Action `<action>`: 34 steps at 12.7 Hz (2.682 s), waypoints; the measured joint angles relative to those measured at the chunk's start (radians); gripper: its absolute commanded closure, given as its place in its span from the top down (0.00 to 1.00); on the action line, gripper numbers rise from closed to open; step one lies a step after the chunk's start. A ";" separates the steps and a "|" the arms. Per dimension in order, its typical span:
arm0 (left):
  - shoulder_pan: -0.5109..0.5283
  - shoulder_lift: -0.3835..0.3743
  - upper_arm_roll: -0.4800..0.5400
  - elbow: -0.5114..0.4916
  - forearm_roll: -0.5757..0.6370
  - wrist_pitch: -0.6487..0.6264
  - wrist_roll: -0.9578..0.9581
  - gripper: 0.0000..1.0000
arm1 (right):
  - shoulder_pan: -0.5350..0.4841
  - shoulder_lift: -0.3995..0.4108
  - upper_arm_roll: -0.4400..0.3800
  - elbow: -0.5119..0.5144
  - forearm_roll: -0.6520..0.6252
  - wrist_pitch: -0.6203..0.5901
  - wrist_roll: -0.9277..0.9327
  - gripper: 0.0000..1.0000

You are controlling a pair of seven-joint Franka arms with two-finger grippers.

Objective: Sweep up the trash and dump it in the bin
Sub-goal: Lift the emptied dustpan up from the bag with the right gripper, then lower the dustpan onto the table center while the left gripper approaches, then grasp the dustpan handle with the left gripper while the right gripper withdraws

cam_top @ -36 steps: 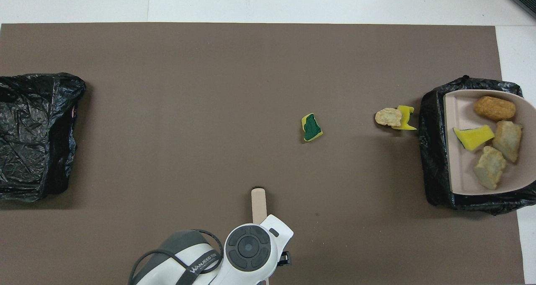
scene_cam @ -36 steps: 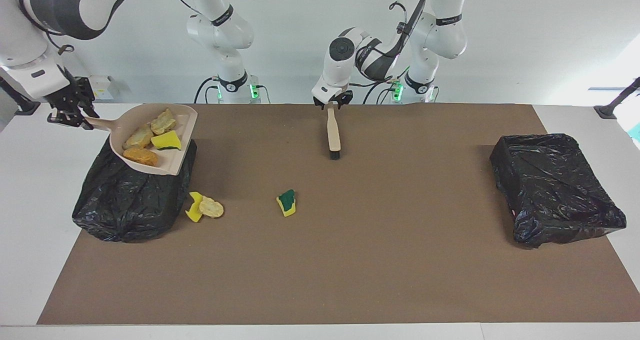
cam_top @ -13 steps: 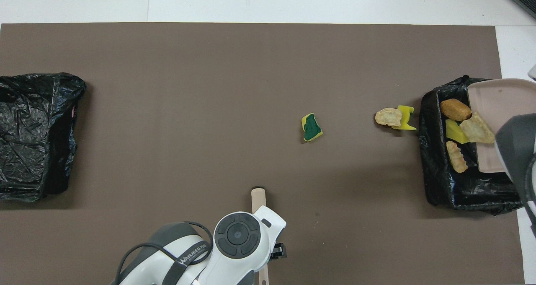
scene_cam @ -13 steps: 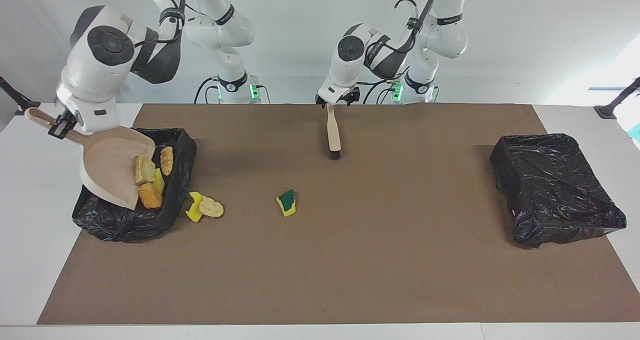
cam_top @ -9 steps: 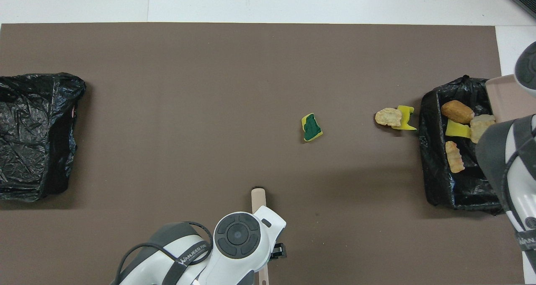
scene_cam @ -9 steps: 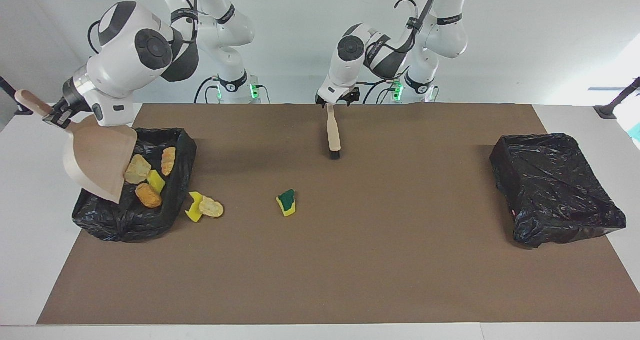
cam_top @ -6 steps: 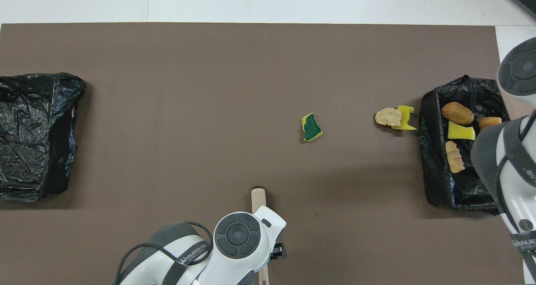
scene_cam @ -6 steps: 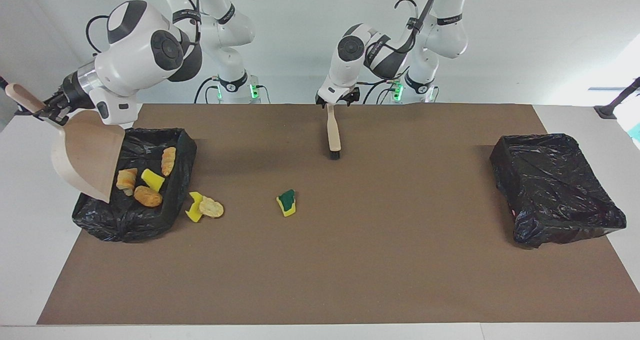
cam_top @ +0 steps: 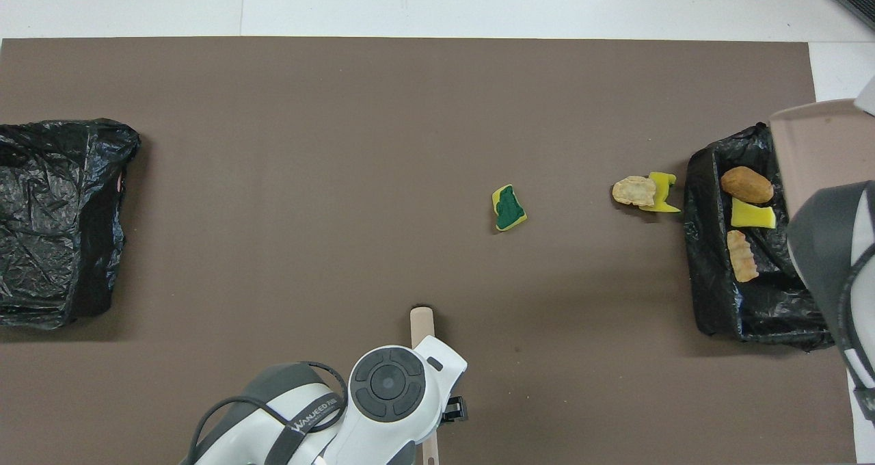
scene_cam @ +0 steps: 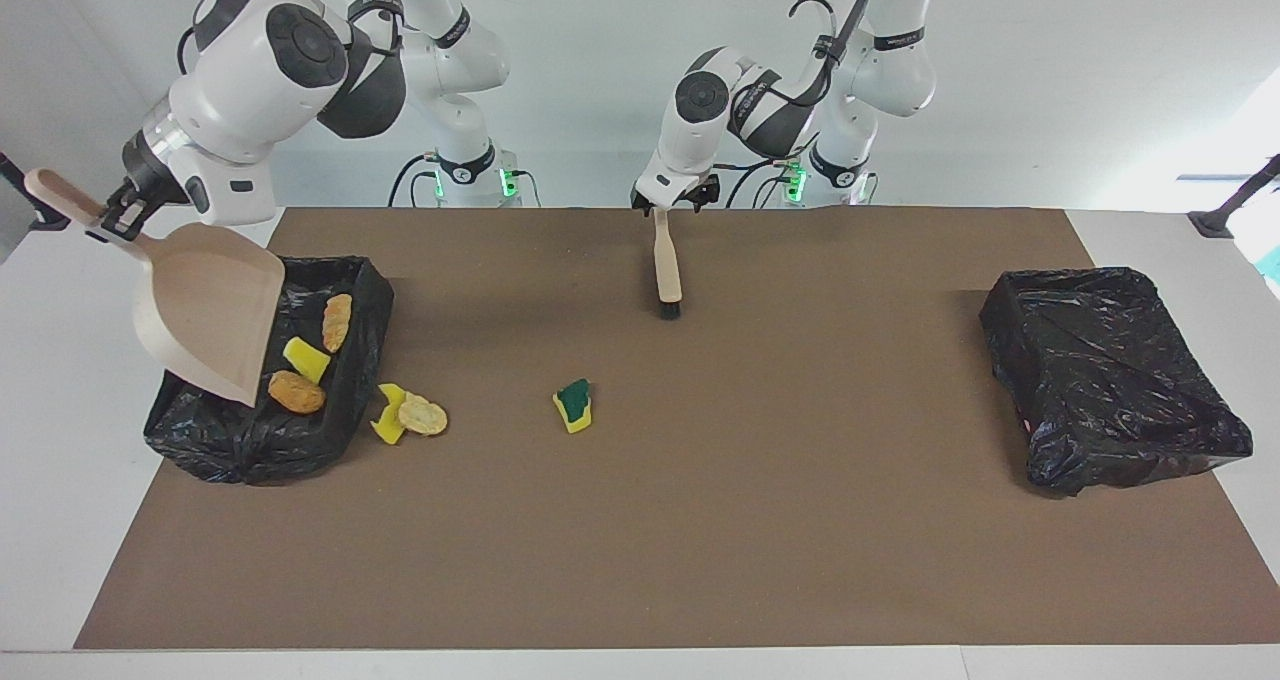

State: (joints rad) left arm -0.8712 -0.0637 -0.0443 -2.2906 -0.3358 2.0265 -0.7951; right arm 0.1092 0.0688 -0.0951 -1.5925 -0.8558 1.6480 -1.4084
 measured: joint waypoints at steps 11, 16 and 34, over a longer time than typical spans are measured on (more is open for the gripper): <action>0.132 -0.093 0.011 0.098 0.108 -0.120 0.026 1.00 | 0.005 0.001 0.014 0.003 0.810 0.001 0.976 0.00; 0.287 -0.122 0.014 0.191 0.230 -0.150 0.178 1.00 | 0.174 0.032 0.023 -0.036 0.909 0.088 1.404 0.00; 0.618 -0.052 0.008 0.204 0.277 -0.051 0.637 1.00 | 0.536 0.352 0.017 -0.025 1.150 0.448 1.931 1.00</action>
State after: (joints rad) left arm -0.2530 -0.1157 -0.0361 -2.0863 -0.0585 1.9755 -0.1579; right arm 0.6447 0.4210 -0.0784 -1.6179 0.2947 2.0960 0.5225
